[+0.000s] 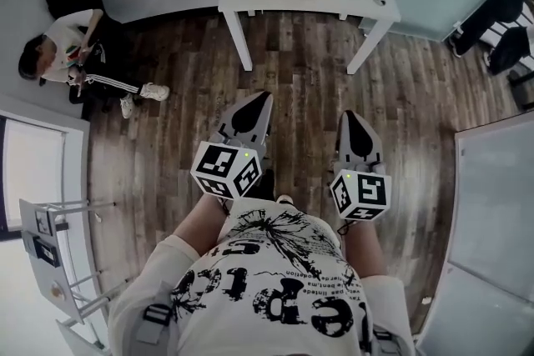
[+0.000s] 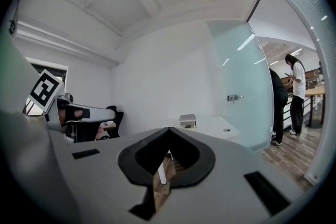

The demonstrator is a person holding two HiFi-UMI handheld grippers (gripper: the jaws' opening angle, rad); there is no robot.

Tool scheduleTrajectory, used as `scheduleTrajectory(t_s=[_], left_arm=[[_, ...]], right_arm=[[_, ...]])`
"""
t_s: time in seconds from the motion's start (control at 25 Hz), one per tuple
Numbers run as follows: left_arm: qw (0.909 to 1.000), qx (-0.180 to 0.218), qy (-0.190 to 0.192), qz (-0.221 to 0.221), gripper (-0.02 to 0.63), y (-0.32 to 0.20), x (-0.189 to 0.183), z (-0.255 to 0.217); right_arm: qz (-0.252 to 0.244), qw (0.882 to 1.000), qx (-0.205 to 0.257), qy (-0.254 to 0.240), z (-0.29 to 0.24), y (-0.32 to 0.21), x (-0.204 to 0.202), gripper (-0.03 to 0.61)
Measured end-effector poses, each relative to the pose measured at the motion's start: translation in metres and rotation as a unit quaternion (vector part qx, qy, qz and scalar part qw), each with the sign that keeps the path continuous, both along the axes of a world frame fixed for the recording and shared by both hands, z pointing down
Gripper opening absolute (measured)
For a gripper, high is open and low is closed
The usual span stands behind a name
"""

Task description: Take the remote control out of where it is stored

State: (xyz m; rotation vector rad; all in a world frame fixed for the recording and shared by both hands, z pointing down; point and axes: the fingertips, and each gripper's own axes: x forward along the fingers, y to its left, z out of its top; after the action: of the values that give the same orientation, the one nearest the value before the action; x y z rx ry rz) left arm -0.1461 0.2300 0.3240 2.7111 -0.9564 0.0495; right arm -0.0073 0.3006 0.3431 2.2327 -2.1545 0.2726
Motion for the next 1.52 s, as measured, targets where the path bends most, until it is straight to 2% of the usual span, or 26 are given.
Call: scheduleTrajectory(t_s=[0.24,0.48,0.6,0.72,0.96,1.2,1.52], left_arm=[[0.9985,0.002,0.009,0.054,0.009,-0.081,0.052,-0.006],[0.9956,0.016,0.017,0.091,0.009,-0.179,0.093,-0.029],[0.9933,0.023,0.012,0.113,0.009,-0.221,0.114,-0.032],[0.9928,0.029,-0.002,0.116,0.009,-0.262,0.128,-0.029],[0.9949,0.016,-0.02,0.098,0.009,-0.318,0.143,-0.015],[0.9975,0.003,-0.03,0.064,0.009,-0.365,0.165,0.004],[0.9986,-0.017,-0.032,-0.037,0.009,-0.434,0.212,0.023]], right_arm=[[0.036,0.999,-0.007,0.005,0.004,-0.071,0.036,-0.006],[0.072,0.997,0.009,0.018,-0.022,-0.157,0.067,-0.006],[0.096,0.995,0.018,0.022,-0.031,-0.195,0.085,-0.006],[0.106,0.994,0.025,0.024,-0.035,-0.232,0.098,-0.006],[0.093,0.995,0.012,0.028,-0.029,-0.29,0.116,-0.006],[0.063,0.998,0.011,0.019,-0.015,-0.352,0.154,-0.006],[-0.046,0.999,0.002,0.015,-0.002,-0.452,0.216,-0.006]])
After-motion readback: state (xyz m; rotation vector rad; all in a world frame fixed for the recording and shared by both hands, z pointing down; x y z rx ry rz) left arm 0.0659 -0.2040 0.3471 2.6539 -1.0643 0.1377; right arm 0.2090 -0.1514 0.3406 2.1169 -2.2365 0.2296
